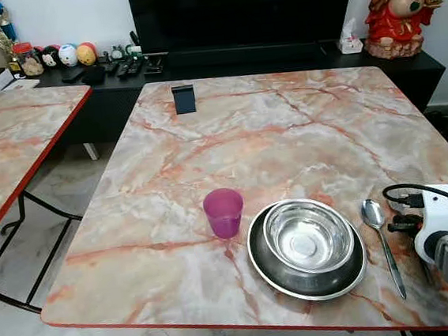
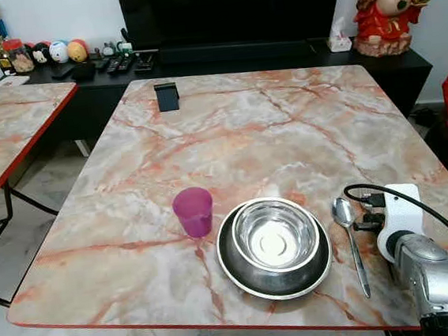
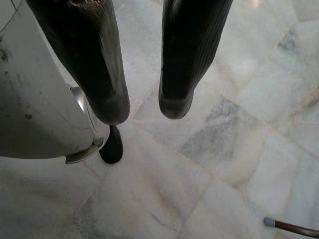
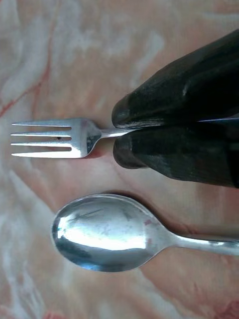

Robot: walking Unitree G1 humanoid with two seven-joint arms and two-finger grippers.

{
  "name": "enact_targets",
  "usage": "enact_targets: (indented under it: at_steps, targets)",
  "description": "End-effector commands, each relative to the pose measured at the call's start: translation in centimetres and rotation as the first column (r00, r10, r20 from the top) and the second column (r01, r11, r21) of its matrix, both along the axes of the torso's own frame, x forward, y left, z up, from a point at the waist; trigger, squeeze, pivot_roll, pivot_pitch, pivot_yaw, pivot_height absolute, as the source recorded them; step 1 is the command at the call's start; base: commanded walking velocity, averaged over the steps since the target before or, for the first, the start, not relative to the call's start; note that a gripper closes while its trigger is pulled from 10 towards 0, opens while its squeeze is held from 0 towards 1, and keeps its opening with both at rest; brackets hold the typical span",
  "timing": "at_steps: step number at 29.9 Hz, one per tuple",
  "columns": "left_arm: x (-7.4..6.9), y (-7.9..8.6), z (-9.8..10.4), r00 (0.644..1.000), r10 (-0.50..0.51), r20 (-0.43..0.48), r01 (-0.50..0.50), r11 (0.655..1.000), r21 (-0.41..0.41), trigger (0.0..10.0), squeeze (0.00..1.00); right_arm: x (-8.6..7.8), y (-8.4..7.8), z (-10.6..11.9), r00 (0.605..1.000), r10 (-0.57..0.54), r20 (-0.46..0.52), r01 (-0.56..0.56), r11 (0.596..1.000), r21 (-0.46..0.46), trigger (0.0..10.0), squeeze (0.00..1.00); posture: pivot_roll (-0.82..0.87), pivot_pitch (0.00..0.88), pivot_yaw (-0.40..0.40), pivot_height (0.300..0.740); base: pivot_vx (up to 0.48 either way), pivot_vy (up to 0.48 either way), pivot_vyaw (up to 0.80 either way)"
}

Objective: Setting the table

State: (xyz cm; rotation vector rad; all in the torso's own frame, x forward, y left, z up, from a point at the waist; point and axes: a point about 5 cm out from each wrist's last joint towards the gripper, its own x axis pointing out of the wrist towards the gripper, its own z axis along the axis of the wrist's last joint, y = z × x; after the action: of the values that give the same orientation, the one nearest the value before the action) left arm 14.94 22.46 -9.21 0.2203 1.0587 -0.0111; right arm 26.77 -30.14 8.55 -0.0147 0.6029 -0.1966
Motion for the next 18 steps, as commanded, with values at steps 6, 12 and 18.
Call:
enact_targets:
  at_steps: [6, 12, 18]
  targets:
    - [-0.23, 0.36, -0.01, 1.000, 0.004, -0.010, -0.004, 1.000, 0.003, 10.0, 0.00, -0.27, 0.18, 0.23, 1.000, 0.007, 0.010, -0.007, 1.000, 0.016, 10.0, 0.00, -0.03, 0.000, 0.017, 0.727, 0.000, 0.000, 0.00]
    - [-0.22, 0.38, -0.01, 1.000, 0.002, -0.011, -0.001, 1.000, 0.004, 10.0, 0.00, -0.25, 0.47, 0.10, 1.000, 0.012, 0.008, -0.012, 1.000, 0.026, 10.0, 0.00, -0.03, 0.000, 0.020, 0.727, 0.000, 0.000, 0.00]
    - [-0.20, 0.42, 0.01, 1.000, 0.001, -0.011, -0.001, 1.000, 0.004, 10.0, 0.00, -0.21, 0.75, -0.07, 1.000, 0.022, 0.003, -0.022, 0.999, 0.028, 10.0, 0.00, -0.02, 0.000, 0.020, 0.727, 0.000, 0.000, 0.00]
